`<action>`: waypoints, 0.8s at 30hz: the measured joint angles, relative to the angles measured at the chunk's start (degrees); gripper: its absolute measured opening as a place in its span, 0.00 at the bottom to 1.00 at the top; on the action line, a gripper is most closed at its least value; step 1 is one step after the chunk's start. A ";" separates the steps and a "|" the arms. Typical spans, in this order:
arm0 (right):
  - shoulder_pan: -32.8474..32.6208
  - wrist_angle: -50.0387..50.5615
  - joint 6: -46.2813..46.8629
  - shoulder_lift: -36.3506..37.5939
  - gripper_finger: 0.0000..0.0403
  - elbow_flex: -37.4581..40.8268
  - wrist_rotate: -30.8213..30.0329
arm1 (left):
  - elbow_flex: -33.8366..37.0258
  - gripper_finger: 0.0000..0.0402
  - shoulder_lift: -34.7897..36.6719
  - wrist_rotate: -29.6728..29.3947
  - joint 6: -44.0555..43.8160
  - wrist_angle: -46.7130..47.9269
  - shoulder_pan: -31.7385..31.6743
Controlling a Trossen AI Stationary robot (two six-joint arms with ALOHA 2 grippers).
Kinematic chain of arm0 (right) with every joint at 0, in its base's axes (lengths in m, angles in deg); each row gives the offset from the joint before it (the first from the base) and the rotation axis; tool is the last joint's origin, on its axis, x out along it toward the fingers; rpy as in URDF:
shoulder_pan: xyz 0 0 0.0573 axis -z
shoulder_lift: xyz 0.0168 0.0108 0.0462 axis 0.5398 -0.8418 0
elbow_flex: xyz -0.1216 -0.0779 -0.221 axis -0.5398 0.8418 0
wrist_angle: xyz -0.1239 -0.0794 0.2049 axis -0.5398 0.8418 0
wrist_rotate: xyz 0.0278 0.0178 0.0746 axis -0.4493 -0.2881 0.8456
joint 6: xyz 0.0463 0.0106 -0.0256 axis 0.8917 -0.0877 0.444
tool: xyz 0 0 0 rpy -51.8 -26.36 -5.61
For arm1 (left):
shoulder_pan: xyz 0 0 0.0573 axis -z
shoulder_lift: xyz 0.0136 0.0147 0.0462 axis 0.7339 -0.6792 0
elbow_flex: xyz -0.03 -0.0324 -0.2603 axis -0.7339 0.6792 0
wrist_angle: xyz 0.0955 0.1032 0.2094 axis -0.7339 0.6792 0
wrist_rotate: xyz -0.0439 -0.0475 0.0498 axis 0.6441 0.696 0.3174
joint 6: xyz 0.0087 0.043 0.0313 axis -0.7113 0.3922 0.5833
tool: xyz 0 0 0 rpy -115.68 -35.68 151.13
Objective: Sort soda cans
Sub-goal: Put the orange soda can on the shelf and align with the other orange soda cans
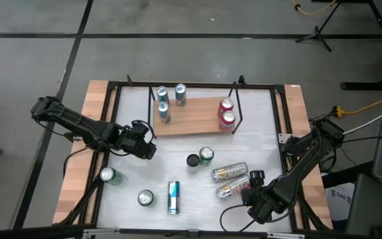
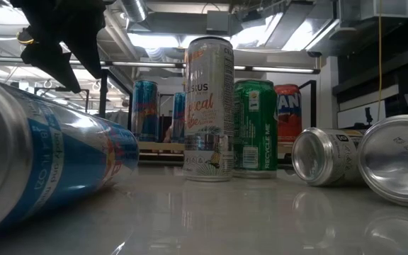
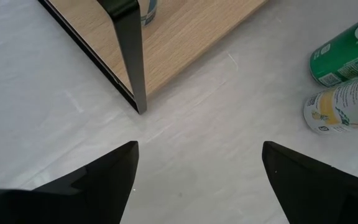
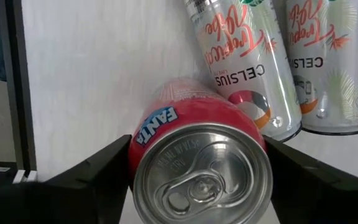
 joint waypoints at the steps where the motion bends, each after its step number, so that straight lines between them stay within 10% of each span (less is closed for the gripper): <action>1: 0.00 0.01 0.07 -0.01 0.74 0.00 -0.01 | 0.00 0.83 0.00 0.00 0.01 0.00 -0.01; 24: 6.02 2.81 0.73 2.58 0.72 0.23 -4.67 | 0.00 0.83 0.00 -0.02 -0.01 -0.37 -0.01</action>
